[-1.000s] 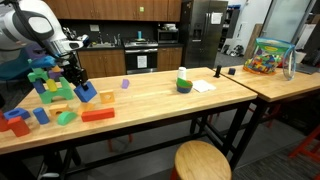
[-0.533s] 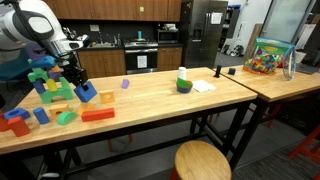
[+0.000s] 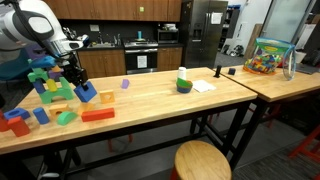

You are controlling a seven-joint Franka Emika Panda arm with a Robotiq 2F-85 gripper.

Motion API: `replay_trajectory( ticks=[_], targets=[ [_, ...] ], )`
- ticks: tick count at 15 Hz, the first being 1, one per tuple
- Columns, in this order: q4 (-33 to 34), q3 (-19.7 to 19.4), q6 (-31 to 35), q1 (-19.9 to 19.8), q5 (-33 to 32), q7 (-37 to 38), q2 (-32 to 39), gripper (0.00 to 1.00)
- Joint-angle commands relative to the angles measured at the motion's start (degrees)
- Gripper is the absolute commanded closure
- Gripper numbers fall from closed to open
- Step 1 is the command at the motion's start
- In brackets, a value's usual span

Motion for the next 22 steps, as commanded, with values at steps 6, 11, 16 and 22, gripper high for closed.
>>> replay_trajectory(
  ticks=[6,11,16,22],
  targets=[
    [-5.42,0.95,2.57,0.50,-0.24,-10.95,-1.54,0.84],
    [-5.78,1.49,3.02,0.76,0.14,-14.89,0.00,0.59],
    [-6.09,1.73,3.13,0.90,0.14,-16.12,-0.13,0.84],
    [-6.07,2.25,2.67,1.51,-0.12,-15.11,-0.30,0.84]
  ],
)
